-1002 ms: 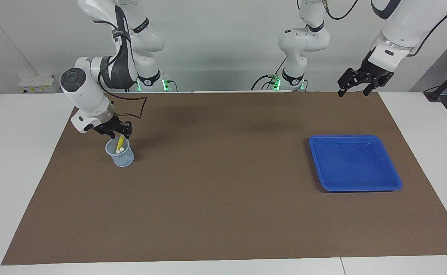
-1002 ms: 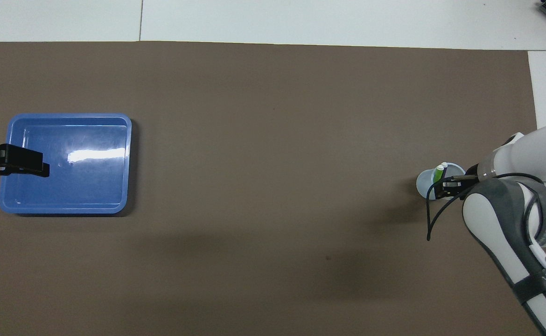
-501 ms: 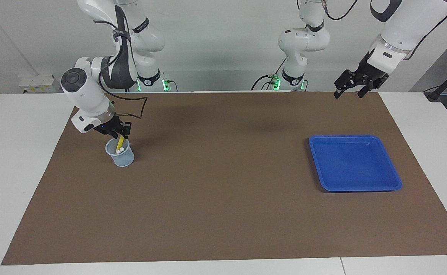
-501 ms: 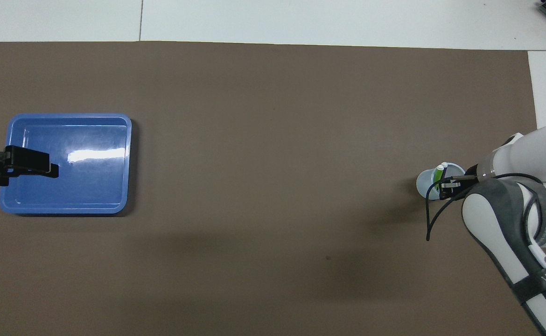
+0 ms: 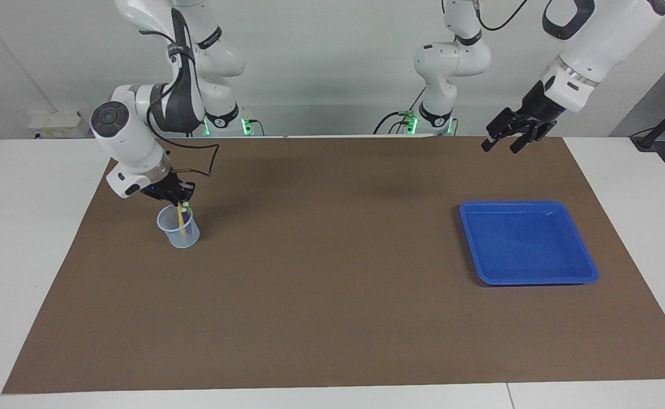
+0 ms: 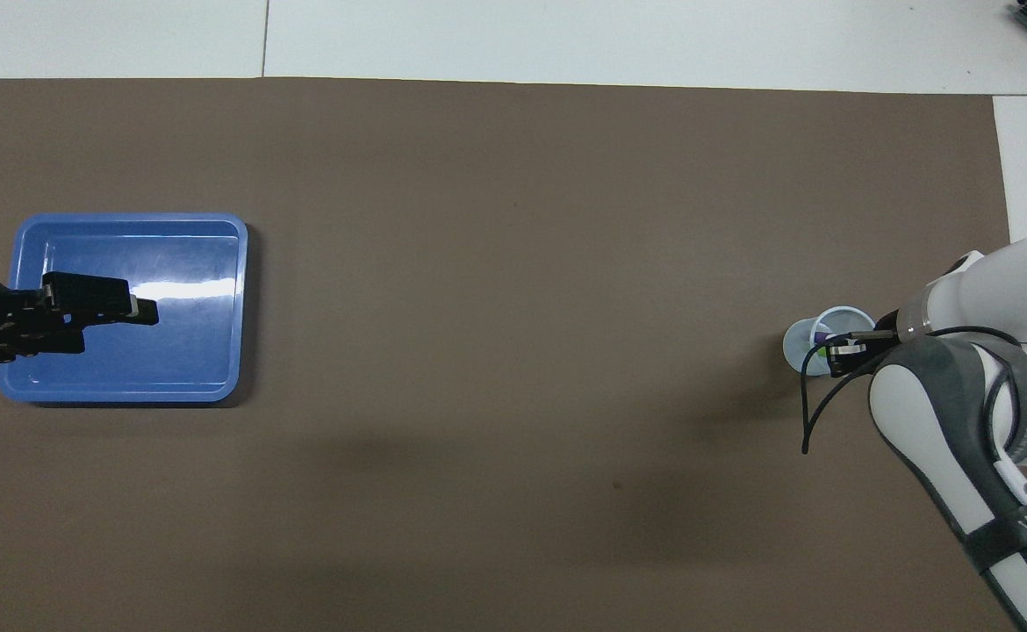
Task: Right arm passes pens to left for tray arrangement
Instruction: 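Grasp the yellow pen with the right gripper while the left gripper rises, then carry the yellow pen toward the left gripper while the left gripper approaches, then close the left gripper on the yellow pen held by the right gripper, then lower the yellow pen into the blue tray with the left gripper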
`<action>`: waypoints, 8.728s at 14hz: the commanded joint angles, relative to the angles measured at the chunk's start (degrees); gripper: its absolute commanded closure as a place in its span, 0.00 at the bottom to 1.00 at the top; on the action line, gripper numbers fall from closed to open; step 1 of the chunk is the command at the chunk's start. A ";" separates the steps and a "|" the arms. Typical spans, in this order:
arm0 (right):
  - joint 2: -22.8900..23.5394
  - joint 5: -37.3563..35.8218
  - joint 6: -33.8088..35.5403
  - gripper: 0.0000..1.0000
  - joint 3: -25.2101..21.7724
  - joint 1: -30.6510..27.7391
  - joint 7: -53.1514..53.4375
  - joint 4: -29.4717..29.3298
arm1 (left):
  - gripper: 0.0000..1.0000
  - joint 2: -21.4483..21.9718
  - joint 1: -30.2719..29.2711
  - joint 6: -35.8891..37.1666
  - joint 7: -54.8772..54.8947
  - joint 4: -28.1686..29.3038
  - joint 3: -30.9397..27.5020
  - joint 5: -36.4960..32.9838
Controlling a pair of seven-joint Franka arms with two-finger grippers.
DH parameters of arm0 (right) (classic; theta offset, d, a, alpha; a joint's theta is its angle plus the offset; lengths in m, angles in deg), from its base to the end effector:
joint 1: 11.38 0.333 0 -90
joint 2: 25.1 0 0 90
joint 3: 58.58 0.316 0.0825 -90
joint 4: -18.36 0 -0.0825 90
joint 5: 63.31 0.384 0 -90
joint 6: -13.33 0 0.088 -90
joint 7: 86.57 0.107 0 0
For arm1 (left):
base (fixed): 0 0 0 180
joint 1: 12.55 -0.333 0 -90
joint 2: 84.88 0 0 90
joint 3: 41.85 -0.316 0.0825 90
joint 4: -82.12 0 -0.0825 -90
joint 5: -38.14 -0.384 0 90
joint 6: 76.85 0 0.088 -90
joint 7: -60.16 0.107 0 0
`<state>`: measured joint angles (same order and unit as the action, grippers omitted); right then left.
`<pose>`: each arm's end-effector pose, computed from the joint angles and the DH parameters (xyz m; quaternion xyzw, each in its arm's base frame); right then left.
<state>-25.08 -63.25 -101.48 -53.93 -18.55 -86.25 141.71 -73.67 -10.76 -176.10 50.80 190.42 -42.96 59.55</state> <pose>0.5193 -0.0228 0.3877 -0.9969 0.0250 0.0746 0.0019 0.5031 -0.0386 0.5962 0.9773 0.1005 0.0021 0.1866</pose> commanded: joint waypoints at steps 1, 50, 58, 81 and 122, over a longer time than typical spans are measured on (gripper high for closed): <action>0.07 -0.13 2.47 1.00 0.36 -0.56 -2.08 -1.25 | 0.00 2.51 0.40 -2.34 -3.02 3.06 0.41 2.58; -4.06 39.41 9.43 1.00 3.17 27.03 31.23 -21.22 | 0.10 -0.92 39.43 -59.13 -33.62 16.94 0.94 62.08; -3.98 39.50 8.20 1.00 3.26 27.12 31.58 -21.39 | 0.09 1.80 32.42 -48.08 -30.98 18.53 0.50 60.85; -3.98 39.50 7.76 1.00 3.26 27.12 31.58 -21.30 | 0.54 5.23 29.32 -43.92 -32.12 23.44 2.08 55.31; -7.40 5.41 19.27 0.00 2.38 15.72 7.98 -19.20 | 1.00 4.53 8.42 -14.66 -9.13 18.44 3.57 18.16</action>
<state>-30.51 -55.49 -82.59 -52.03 1.07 -70.21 119.62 -69.57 -0.10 -194.23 37.01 209.36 -39.74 82.37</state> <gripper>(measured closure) 0.000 0.824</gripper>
